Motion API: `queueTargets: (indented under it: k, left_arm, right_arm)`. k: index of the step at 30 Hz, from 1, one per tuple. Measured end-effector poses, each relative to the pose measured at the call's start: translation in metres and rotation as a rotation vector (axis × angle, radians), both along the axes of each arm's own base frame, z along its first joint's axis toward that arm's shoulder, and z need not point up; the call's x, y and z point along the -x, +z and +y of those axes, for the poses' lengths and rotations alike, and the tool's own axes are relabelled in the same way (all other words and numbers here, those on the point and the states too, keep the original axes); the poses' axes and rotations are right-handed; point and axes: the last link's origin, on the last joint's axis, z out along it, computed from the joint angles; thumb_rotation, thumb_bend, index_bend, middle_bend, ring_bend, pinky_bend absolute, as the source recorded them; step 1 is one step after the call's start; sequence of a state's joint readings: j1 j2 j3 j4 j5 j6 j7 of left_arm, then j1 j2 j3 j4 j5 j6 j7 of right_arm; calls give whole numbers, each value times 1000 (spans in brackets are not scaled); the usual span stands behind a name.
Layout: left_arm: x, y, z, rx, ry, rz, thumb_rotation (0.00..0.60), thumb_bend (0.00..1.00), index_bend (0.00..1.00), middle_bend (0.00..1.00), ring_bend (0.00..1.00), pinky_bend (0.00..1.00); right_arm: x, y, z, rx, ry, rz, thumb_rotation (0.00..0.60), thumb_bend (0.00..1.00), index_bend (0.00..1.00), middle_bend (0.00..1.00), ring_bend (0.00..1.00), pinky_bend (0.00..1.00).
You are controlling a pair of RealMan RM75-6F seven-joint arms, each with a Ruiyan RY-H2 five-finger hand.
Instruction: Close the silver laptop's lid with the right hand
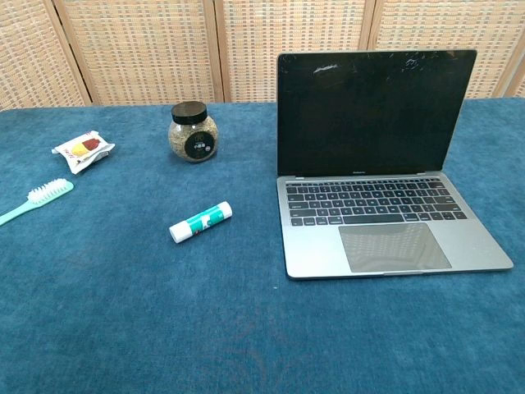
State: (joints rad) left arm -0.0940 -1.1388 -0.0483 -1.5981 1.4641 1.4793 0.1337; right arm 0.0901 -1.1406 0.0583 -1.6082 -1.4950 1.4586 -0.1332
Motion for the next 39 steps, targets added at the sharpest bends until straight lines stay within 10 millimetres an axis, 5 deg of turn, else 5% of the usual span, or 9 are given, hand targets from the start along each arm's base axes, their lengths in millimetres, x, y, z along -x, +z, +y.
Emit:
queueTargets:
  k: [23,29,39]
  left_arm:
    - [0,3,-1,-8,-3,-11,600,94,0,0,0,0]
    - [-1,2,-1,-3,-6,-3,600,94,0,0,0,0]
    - [-2,2,-2,-4,-4,-3,600,95,0,0,0,0]
  right_arm:
    - [0,-1,0,-4,-9,-5,600,105,91,0,0,0]
    - [1,1,0,8,-7,-2,600,105,0,0,0,0]
    - [-1,2,1,18,12,-9,600,105,0,0,0,0]
